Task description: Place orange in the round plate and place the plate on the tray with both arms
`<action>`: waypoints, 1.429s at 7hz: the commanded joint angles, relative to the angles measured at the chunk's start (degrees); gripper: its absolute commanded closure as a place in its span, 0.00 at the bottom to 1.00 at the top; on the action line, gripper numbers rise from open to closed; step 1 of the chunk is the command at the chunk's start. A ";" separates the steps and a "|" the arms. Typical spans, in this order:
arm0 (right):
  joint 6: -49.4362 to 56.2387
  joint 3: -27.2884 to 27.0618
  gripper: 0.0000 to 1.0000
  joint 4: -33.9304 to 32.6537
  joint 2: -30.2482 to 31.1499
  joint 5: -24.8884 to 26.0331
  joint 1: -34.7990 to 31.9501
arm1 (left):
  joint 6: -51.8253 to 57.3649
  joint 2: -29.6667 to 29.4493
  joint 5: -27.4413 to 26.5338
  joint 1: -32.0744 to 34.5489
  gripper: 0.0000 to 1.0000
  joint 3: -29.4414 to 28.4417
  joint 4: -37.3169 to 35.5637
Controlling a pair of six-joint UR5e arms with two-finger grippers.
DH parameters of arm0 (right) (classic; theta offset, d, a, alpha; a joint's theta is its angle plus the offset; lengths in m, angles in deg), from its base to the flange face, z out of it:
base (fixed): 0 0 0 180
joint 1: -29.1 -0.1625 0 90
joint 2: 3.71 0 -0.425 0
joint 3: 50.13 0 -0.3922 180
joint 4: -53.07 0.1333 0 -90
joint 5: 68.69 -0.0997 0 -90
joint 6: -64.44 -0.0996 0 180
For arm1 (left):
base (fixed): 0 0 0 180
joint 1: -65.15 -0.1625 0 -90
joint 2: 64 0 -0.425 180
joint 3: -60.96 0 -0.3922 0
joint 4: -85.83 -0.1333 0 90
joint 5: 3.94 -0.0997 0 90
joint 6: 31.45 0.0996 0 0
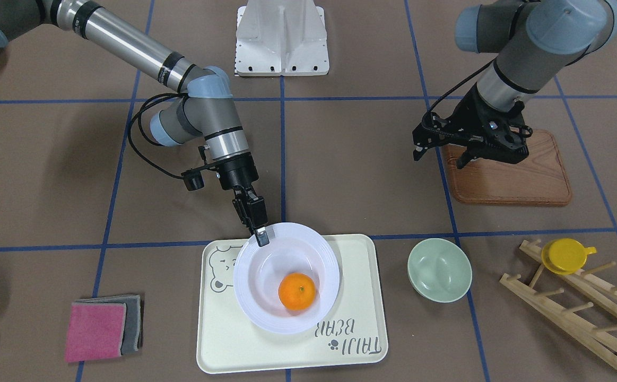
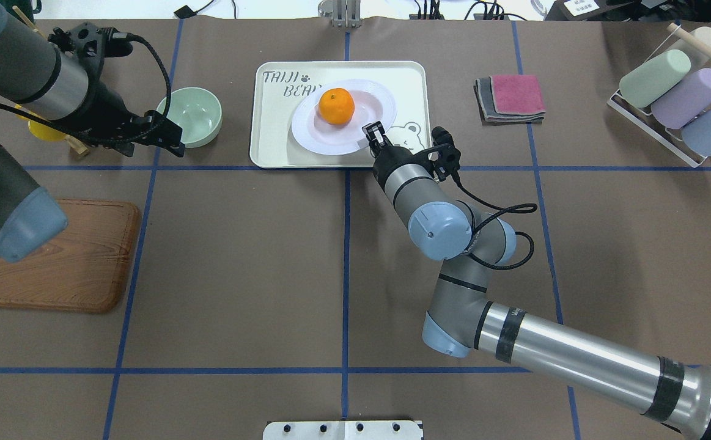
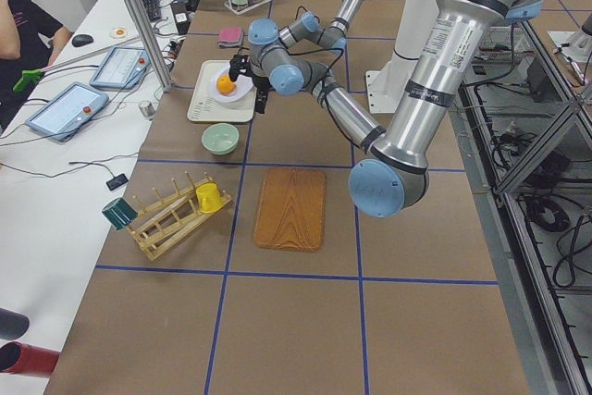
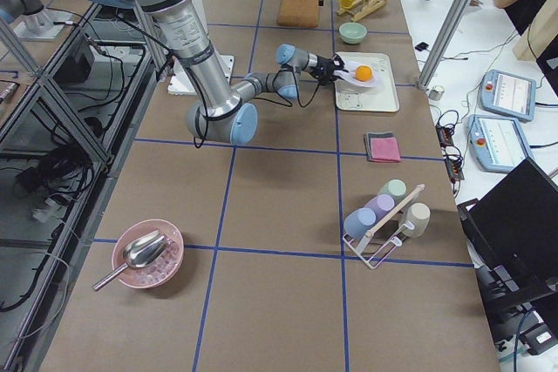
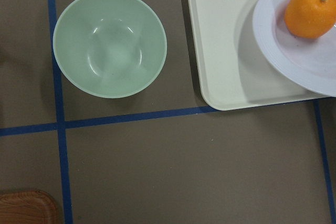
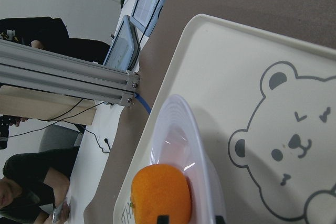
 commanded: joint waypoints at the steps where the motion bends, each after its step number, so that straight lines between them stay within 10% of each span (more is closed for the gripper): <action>1: 9.22 -5.63 0.00 -12.57 0.92 -9.73 -3.02 | 0.00 0.06 0.09 0.20 0.04 0.09 0.00; 5: 42.45 -24.95 0.00 -40.92 7.04 -34.69 -10.14 | 3.92 2.07 0.00 1.33 0.04 0.00 0.00; 7: 63.29 -33.68 0.00 -51.38 12.76 -56.01 -24.76 | 19.69 9.43 -0.09 6.50 0.04 -0.26 0.00; 10: 78.99 -37.57 0.00 -55.82 21.03 -59.89 -37.46 | 40.19 17.27 0.44 16.69 0.03 -4.55 -0.09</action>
